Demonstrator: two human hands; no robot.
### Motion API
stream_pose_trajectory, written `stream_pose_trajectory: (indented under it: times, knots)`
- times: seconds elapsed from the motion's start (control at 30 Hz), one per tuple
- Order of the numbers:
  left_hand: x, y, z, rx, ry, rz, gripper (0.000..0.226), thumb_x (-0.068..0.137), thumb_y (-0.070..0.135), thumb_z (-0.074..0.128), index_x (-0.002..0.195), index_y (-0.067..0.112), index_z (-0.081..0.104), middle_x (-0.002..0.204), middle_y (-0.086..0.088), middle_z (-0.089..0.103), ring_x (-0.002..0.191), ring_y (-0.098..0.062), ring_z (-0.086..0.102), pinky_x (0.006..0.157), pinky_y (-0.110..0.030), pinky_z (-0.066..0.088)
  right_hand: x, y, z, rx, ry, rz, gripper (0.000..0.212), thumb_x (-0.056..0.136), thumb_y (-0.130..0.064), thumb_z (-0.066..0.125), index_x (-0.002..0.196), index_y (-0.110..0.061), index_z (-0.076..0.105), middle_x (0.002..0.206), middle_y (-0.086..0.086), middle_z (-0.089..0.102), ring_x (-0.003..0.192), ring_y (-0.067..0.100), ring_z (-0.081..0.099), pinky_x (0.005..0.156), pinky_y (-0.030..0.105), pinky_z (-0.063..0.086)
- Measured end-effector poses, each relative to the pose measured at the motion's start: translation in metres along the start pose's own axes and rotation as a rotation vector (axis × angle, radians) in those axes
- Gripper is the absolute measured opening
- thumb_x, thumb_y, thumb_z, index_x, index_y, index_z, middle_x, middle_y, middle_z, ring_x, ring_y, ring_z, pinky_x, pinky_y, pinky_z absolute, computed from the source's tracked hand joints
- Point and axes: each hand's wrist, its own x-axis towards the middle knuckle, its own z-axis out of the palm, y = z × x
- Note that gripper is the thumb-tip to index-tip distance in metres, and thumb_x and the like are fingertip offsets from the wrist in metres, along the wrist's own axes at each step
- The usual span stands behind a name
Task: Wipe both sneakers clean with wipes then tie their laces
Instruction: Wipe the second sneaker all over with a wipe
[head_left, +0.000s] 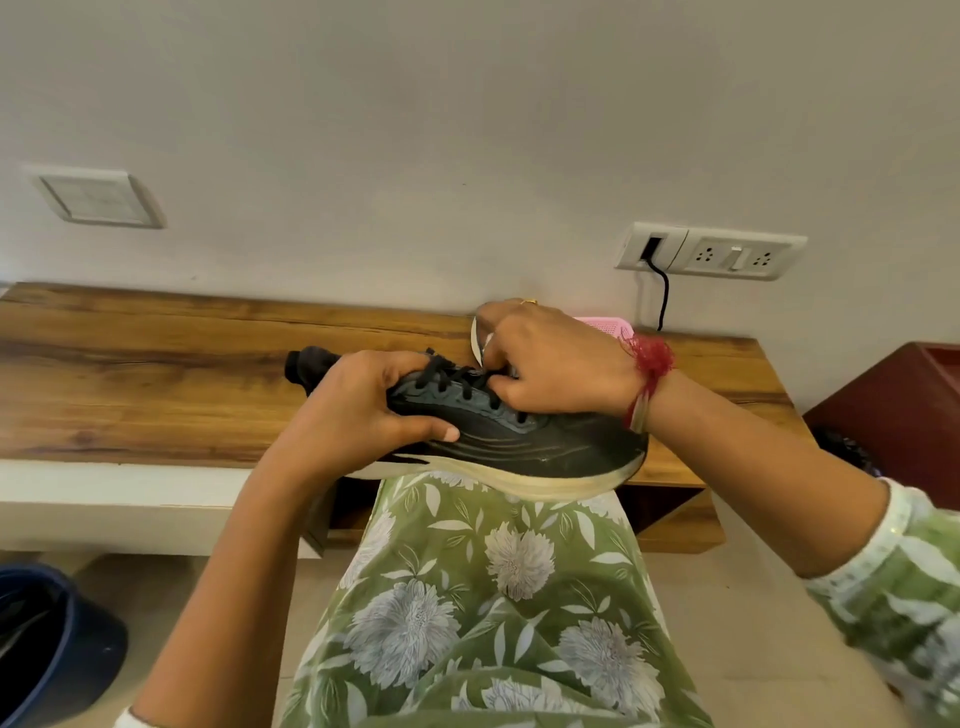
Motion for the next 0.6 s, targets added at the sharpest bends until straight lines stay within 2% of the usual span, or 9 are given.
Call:
stream_pose_trajectory:
  times: [0.07, 0.13, 0.2, 0.27, 0.37, 0.43, 0.6]
  knots:
    - [-0.001, -0.005, 0.001, 0.054, 0.048, -0.015, 0.045, 0.062, 0.023, 0.088, 0.099, 0.026, 0.064, 0.088, 0.011, 0.071, 0.086, -0.007, 0.067, 0.078, -0.029, 0.054, 0.003, 0.001, 0.007, 0.091, 0.020, 0.025, 0.028, 0.079, -0.016, 0.059, 0.062, -0.023, 0.038, 0.093, 0.009, 0.055, 0.087, 0.022, 0.053, 0.076, 0.035, 0.046]
    - [-0.003, -0.007, 0.007, 0.175, 0.137, 0.003, 0.070, 0.055, 0.035, 0.090, 0.113, 0.030, 0.050, 0.104, 0.015, 0.059, 0.100, -0.009, 0.060, 0.084, -0.027, 0.049, 0.004, 0.002, 0.013, 0.138, 0.039, 0.047, 0.024, 0.080, -0.016, 0.059, 0.064, -0.021, 0.042, 0.089, 0.006, 0.052, 0.083, 0.018, 0.050, 0.074, 0.036, 0.046]
    - [-0.005, -0.005, 0.016, 0.303, 0.218, 0.075, 0.084, 0.050, 0.046, 0.087, 0.121, 0.030, 0.044, 0.114, 0.007, 0.051, 0.108, -0.015, 0.052, 0.089, -0.034, 0.044, 0.005, 0.003, 0.017, 0.155, 0.046, 0.061, 0.029, 0.081, -0.016, 0.060, 0.061, -0.022, 0.040, 0.089, 0.005, 0.051, 0.081, 0.016, 0.047, 0.071, 0.032, 0.044]
    - [-0.005, -0.002, 0.025, 0.474, 0.277, 0.186, 0.075, 0.050, 0.049, 0.086, 0.114, 0.024, 0.054, 0.112, 0.001, 0.051, 0.108, -0.023, 0.048, 0.086, -0.043, 0.043, 0.006, 0.003, 0.018, 0.161, 0.055, 0.064, 0.033, 0.080, -0.016, 0.061, 0.059, -0.024, 0.037, 0.091, 0.006, 0.053, 0.080, 0.016, 0.047, 0.069, 0.033, 0.043]
    - [-0.005, 0.000, 0.034, 0.581, 0.289, 0.316, 0.060, 0.052, 0.060, 0.081, 0.096, 0.024, 0.062, 0.106, 0.006, 0.058, 0.110, -0.023, 0.048, 0.084, -0.042, 0.037, 0.007, 0.008, 0.018, 0.186, 0.053, 0.076, 0.030, 0.080, -0.017, 0.062, 0.061, -0.025, 0.040, 0.089, 0.003, 0.050, 0.077, 0.013, 0.045, 0.064, 0.030, 0.039]
    - [-0.005, -0.001, 0.040, 0.611, 0.269, 0.334, 0.064, 0.051, 0.067, 0.077, 0.097, 0.025, 0.060, 0.105, 0.009, 0.063, 0.116, -0.022, 0.049, 0.088, -0.040, 0.032, 0.005, 0.011, 0.020, 0.216, 0.036, 0.086, 0.027, 0.081, -0.017, 0.063, 0.061, -0.023, 0.045, 0.085, -0.001, 0.046, 0.075, 0.013, 0.046, 0.063, 0.028, 0.035]
    - [-0.005, 0.001, 0.052, 0.705, 0.240, 0.248, 0.084, 0.046, 0.074, 0.077, 0.110, 0.024, 0.054, 0.115, 0.005, 0.063, 0.129, -0.027, 0.046, 0.097, -0.041, 0.028, 0.001, 0.013, 0.028, 0.249, 0.049, 0.106, 0.030, 0.078, -0.015, 0.063, 0.061, -0.026, 0.041, 0.083, -0.001, 0.047, 0.072, 0.013, 0.047, 0.061, 0.031, 0.038]
